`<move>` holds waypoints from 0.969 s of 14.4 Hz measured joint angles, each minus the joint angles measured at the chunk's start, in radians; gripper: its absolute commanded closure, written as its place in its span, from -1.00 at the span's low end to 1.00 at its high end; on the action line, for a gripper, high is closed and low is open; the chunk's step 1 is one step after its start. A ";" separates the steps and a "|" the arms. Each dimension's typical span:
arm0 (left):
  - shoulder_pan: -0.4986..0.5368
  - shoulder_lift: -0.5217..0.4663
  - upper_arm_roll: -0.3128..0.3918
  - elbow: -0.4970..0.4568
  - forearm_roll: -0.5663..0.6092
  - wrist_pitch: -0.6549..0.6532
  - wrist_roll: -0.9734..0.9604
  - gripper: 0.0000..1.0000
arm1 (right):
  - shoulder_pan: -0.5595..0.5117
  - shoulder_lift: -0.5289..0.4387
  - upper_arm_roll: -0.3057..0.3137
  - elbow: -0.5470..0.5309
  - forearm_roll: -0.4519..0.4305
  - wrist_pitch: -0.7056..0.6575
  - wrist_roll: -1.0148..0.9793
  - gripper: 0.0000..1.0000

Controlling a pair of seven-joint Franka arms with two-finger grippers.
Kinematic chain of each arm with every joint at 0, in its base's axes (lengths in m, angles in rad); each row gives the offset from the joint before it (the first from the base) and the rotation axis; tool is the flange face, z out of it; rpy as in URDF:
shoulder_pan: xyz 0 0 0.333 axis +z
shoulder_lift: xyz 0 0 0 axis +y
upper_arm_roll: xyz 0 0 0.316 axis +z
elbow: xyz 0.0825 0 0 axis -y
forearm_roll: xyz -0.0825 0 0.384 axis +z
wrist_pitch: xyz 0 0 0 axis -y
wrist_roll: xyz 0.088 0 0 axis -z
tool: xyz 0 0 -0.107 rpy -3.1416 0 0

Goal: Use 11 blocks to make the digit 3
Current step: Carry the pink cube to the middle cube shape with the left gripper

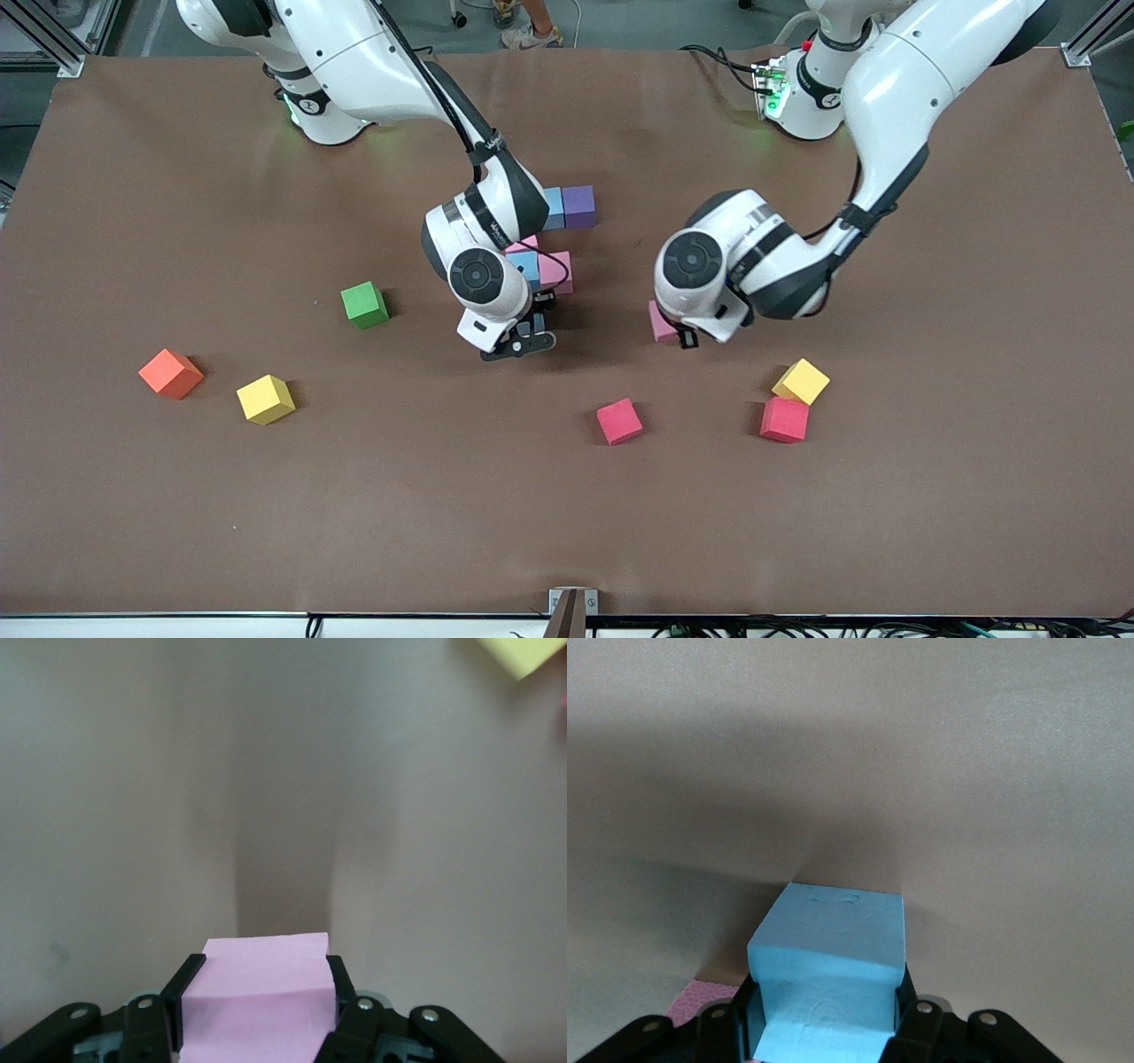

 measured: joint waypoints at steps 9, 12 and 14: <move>-0.094 -0.002 -0.052 -0.118 0.076 0.175 -0.146 0.71 | 0.000 -0.010 0.008 -0.019 0.000 0.011 0.000 0.29; -0.150 -0.002 -0.050 -0.132 0.089 0.185 -0.160 0.71 | 0.000 -0.012 0.009 -0.023 0.000 0.012 0.000 0.29; -0.173 0.000 -0.047 -0.145 0.121 0.191 -0.172 0.71 | 0.000 -0.017 0.011 -0.030 0.000 0.014 0.000 0.29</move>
